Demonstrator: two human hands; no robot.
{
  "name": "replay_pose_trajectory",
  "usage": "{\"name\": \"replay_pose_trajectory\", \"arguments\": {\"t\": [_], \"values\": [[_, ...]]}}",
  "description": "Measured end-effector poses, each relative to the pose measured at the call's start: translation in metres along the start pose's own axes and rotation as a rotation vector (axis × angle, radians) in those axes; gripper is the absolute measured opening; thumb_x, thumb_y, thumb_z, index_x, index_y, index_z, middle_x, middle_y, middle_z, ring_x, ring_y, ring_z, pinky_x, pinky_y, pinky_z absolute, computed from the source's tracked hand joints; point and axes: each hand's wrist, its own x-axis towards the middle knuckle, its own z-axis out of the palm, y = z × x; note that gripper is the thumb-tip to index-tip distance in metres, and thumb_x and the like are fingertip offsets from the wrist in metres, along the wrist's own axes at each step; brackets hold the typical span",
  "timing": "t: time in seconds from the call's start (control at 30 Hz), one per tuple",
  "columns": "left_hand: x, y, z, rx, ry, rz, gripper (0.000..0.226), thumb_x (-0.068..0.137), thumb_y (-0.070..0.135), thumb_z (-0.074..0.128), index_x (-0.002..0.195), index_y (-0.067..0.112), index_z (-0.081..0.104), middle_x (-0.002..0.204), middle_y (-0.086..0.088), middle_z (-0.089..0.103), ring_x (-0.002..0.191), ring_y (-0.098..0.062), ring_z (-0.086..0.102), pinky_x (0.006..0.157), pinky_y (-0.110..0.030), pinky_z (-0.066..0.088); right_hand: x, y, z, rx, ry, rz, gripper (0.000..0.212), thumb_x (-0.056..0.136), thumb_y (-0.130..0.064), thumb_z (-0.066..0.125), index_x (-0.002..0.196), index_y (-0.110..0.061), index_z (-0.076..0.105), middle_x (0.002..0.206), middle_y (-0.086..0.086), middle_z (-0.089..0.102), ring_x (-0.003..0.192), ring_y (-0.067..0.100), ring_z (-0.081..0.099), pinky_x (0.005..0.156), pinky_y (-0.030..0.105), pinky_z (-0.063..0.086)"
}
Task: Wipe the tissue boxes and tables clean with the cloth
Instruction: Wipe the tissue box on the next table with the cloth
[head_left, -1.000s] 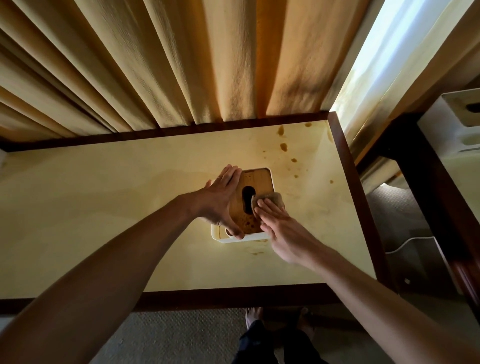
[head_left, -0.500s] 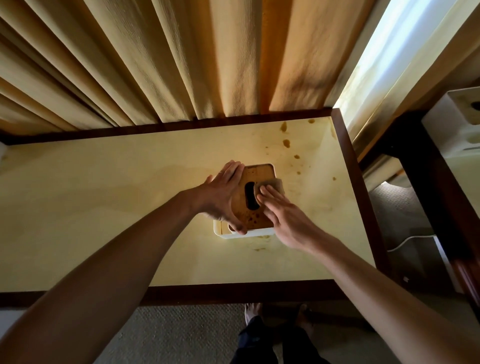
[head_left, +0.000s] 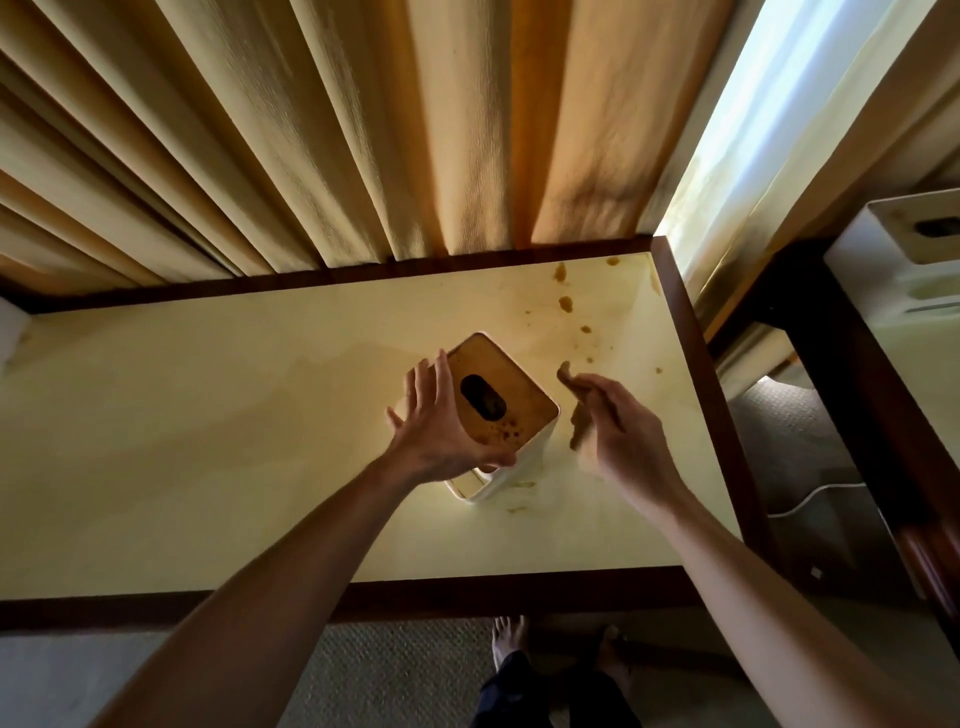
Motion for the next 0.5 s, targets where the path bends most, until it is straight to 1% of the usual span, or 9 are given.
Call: {"name": "replay_pose_trajectory", "arguments": {"t": [0.03,0.07,0.1,0.13,0.2,0.23,0.3,0.4,0.5], "values": [[-0.004,0.004,0.003,-0.031,0.036,-0.044,0.163,0.043,0.084,0.078,0.15,0.026,-0.031,0.164,-0.001,-0.024,0.15,-0.026,-0.024,0.116,-0.07,-0.001,0.002,-0.001,-0.001,-0.016,0.02,0.023,0.029,0.105,-0.024,0.038,0.126,-0.024,0.059,0.104,-0.008,0.065,0.093,0.016,0.061,0.075,0.025,0.049],[-0.008,0.009,0.007,-0.056,0.079,-0.089,0.163,0.043,0.085,0.076,0.151,0.025,-0.029,0.165,-0.002,-0.02,0.151,-0.026,-0.021,0.116,-0.071,0.001,0.005,-0.001,-0.003,-0.052,0.036,0.039,0.032,0.106,-0.024,0.037,0.131,-0.022,0.056,0.113,-0.007,0.064,0.099,0.013,0.059,0.076,0.017,0.046],[-0.011,0.014,0.012,-0.08,0.128,-0.133,0.162,0.043,0.087,0.075,0.152,0.023,-0.026,0.165,-0.003,-0.015,0.151,-0.027,-0.017,0.116,-0.071,0.004,0.007,0.0,-0.003,-0.096,0.046,0.048,0.034,0.106,-0.024,0.035,0.134,-0.02,0.054,0.12,-0.007,0.061,0.104,0.01,0.055,0.079,0.011,0.042],[-0.015,0.02,0.017,-0.102,0.181,-0.175,0.16,0.043,0.088,0.074,0.153,0.022,-0.022,0.164,-0.004,-0.009,0.152,-0.028,-0.012,0.116,-0.071,0.006,0.009,0.0,-0.004,-0.134,0.058,0.047,0.035,0.106,-0.024,0.034,0.136,-0.019,0.052,0.125,-0.005,0.059,0.109,0.009,0.052,0.085,0.011,0.04],[-0.023,0.036,0.025,-0.143,0.273,-0.262,0.157,0.045,0.089,0.071,0.155,0.019,-0.016,0.163,-0.007,-0.001,0.151,-0.029,-0.005,0.116,-0.07,0.007,0.011,0.0,-0.004,-0.177,0.085,0.026,0.037,0.106,-0.024,0.033,0.138,-0.015,0.05,0.132,0.001,0.058,0.119,0.015,0.052,0.099,0.022,0.039],[-0.026,0.045,0.027,-0.17,0.297,-0.315,0.156,0.047,0.088,0.071,0.155,0.017,-0.015,0.164,-0.009,-0.002,0.152,-0.03,-0.005,0.117,-0.069,0.007,0.012,0.0,-0.005,-0.187,0.096,0.011,0.038,0.106,-0.024,0.033,0.138,-0.013,0.05,0.135,0.004,0.058,0.123,0.019,0.051,0.102,0.027,0.039],[-0.031,0.063,0.032,-0.246,0.305,-0.421,0.156,0.051,0.084,0.074,0.155,0.014,-0.018,0.165,-0.013,-0.008,0.152,-0.032,-0.009,0.118,-0.067,0.003,0.013,0.001,-0.006,-0.196,0.108,-0.021,0.038,0.106,-0.023,0.035,0.139,-0.009,0.049,0.136,0.007,0.057,0.123,0.019,0.052,0.102,0.029,0.04],[-0.032,0.084,0.037,-0.373,0.268,-0.543,0.159,0.053,0.08,0.076,0.152,0.009,-0.025,0.164,-0.016,-0.018,0.151,-0.033,-0.018,0.117,-0.065,-0.002,0.014,0.004,-0.007,-0.224,0.11,-0.086,0.038,0.105,-0.021,0.037,0.138,-0.006,0.049,0.133,0.009,0.059,0.114,0.014,0.054,0.096,0.024,0.042],[-0.033,0.09,0.04,-0.422,0.212,-0.585,0.16,0.055,0.082,0.074,0.149,0.006,-0.031,0.161,-0.018,-0.027,0.149,-0.032,-0.026,0.116,-0.064,-0.004,0.014,0.004,-0.008,-0.263,0.076,-0.161,0.037,0.105,-0.019,0.039,0.137,-0.006,0.05,0.131,0.007,0.061,0.113,0.011,0.055,0.093,0.015,0.042]]}}
